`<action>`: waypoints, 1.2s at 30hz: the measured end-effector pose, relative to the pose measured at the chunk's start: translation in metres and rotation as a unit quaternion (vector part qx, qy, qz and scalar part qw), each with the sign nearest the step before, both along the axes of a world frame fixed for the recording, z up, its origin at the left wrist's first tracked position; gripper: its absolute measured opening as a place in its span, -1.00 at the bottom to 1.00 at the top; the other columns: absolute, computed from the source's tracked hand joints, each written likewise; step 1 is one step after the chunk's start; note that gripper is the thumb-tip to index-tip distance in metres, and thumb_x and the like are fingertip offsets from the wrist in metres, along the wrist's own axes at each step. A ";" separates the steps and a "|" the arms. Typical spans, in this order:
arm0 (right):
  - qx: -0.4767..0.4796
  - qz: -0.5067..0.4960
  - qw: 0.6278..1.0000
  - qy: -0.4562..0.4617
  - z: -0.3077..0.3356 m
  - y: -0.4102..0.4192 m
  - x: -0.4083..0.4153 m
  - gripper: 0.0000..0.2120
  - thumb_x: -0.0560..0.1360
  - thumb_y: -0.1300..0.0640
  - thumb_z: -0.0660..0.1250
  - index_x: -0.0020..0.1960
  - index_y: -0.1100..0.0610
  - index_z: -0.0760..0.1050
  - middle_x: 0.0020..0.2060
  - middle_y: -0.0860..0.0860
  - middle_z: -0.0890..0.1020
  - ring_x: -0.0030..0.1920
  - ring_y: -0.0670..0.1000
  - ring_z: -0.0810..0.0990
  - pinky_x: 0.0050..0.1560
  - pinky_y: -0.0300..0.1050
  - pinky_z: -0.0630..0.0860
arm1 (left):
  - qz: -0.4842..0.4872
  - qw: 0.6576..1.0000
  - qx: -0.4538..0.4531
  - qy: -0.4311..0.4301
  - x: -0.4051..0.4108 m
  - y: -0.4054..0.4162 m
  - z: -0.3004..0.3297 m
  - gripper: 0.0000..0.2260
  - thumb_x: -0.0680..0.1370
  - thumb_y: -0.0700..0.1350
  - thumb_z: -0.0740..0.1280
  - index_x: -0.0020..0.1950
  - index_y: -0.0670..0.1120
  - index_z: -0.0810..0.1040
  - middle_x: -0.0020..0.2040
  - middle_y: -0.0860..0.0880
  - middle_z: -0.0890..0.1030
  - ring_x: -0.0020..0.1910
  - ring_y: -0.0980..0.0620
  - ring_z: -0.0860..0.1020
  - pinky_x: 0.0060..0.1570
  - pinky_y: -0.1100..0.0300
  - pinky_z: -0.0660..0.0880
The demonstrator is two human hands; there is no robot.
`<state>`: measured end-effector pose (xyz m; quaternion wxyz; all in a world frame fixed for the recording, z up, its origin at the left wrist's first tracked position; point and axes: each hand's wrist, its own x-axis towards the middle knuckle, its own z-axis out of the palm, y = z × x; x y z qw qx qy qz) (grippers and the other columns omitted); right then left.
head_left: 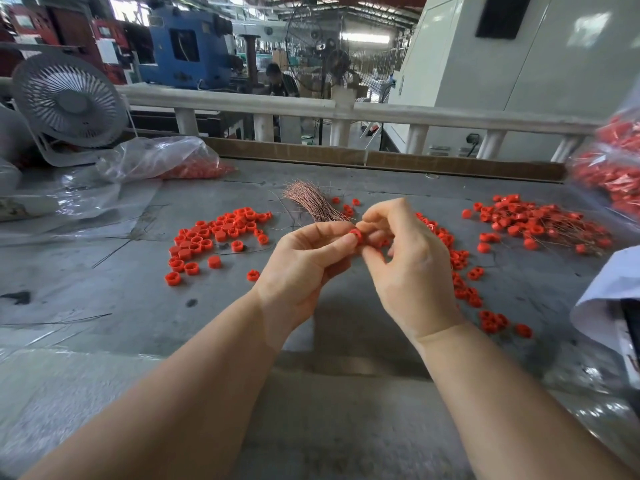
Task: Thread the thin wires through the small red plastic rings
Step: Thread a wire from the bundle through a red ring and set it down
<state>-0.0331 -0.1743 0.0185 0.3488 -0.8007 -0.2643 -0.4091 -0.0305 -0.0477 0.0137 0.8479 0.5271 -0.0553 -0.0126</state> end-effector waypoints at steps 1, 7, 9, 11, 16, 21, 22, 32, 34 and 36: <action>0.000 0.002 1.000 0.004 0.000 0.000 0.000 -0.78 0.34 0.38 0.42 -0.06 0.21 0.49 -0.22 0.01 0.60 -0.24 0.04 0.56 -0.24 -0.02 0.54 | 0.006 1.000 -0.006 -0.002 0.000 -0.001 0.000 -0.90 0.40 -0.30 0.34 -0.16 -0.13 0.56 -0.33 0.02 0.64 -0.30 0.15 0.57 -0.13 0.29 0.50; 0.021 -0.005 1.000 0.019 0.000 0.000 0.003 -0.76 0.32 0.32 0.46 -0.07 0.17 0.51 -0.21 0.00 0.60 -0.25 0.00 0.54 -0.23 -0.16 0.46 | 0.006 0.999 -0.042 -0.025 0.000 -0.001 0.002 -0.85 0.49 -0.37 0.25 -0.06 -0.16 0.52 -0.26 -0.05 0.66 -0.26 0.08 0.61 -0.04 0.19 0.56; 0.030 -0.012 0.999 0.021 -0.001 -0.001 0.004 -0.77 0.31 0.31 0.46 -0.08 0.16 0.51 -0.23 0.01 0.60 -0.26 0.00 0.53 -0.22 -0.19 0.44 | 0.007 0.999 -0.046 -0.029 0.000 -0.001 0.002 -0.85 0.51 -0.38 0.23 -0.05 -0.16 0.50 -0.22 -0.09 0.66 -0.21 0.03 0.61 0.00 0.14 0.55; 0.039 -0.018 0.999 0.020 -0.001 -0.001 0.004 -0.78 0.31 0.32 0.46 -0.10 0.16 0.50 -0.24 0.00 0.60 -0.27 0.00 0.52 -0.22 -0.20 0.43 | 0.007 0.999 -0.034 -0.037 -0.001 -0.003 0.003 -0.85 0.52 -0.39 0.21 -0.06 -0.17 0.49 -0.20 -0.11 0.64 -0.19 0.00 0.59 -0.01 0.15 0.56; 0.059 -0.019 0.998 0.018 0.001 -0.001 0.004 -0.81 0.33 0.32 0.45 -0.13 0.16 0.50 -0.27 0.00 0.58 -0.28 0.04 0.53 -0.21 -0.11 0.51 | 0.005 0.998 0.011 -0.056 -0.005 -0.006 0.005 -0.83 0.54 -0.40 0.18 -0.09 -0.16 0.45 -0.16 -0.13 0.56 -0.16 -0.01 0.55 0.03 0.17 0.54; 0.057 -0.023 0.998 0.017 0.001 -0.001 0.004 -0.81 0.33 0.31 0.45 -0.13 0.15 0.50 -0.28 0.00 0.58 -0.29 0.03 0.52 -0.22 -0.16 0.49 | 0.014 0.996 0.045 -0.070 -0.007 -0.008 0.007 -0.80 0.55 -0.43 0.15 -0.11 -0.15 0.42 -0.17 -0.15 0.52 -0.15 -0.03 0.52 0.13 0.06 0.47; 0.059 -0.023 0.998 0.017 0.001 -0.002 0.004 -0.81 0.33 0.30 0.46 -0.13 0.14 0.50 -0.28 0.00 0.58 -0.30 0.02 0.52 -0.22 -0.18 0.49 | 0.018 0.996 0.050 -0.071 -0.007 -0.008 0.007 -0.80 0.55 -0.43 0.14 -0.11 -0.15 0.42 -0.18 -0.15 0.52 -0.14 -0.04 0.52 0.15 0.04 0.46; 0.069 -0.025 0.997 0.024 0.002 -0.002 0.004 -0.81 0.34 0.32 0.43 -0.13 0.13 0.50 -0.29 -0.02 0.56 -0.31 0.00 0.51 -0.23 -0.23 0.46 | 0.051 0.992 0.083 -0.081 -0.007 -0.005 0.007 -0.76 0.53 -0.47 0.17 -0.13 -0.13 0.37 -0.25 -0.10 0.54 -0.22 0.03 0.53 0.03 0.14 0.50; 0.076 -0.023 0.996 0.029 0.002 -0.001 0.004 -0.82 0.34 0.33 0.43 -0.14 0.14 0.50 -0.30 -0.02 0.56 -0.32 0.00 0.51 -0.23 -0.22 0.46 | 0.059 0.992 0.083 -0.077 -0.006 -0.004 0.006 -0.75 0.52 -0.48 0.17 -0.14 -0.12 0.36 -0.24 -0.12 0.55 -0.23 0.02 0.53 0.00 0.17 0.50; 0.079 -0.023 0.996 0.034 0.001 -0.001 0.005 -0.83 0.35 0.33 0.42 -0.14 0.14 0.50 -0.31 -0.03 0.56 -0.33 -0.01 0.50 -0.24 -0.23 0.45 | 0.065 0.992 0.083 -0.072 -0.005 -0.003 0.006 -0.75 0.52 -0.47 0.18 -0.14 -0.12 0.35 -0.27 -0.10 0.58 -0.25 0.04 0.55 -0.04 0.20 0.52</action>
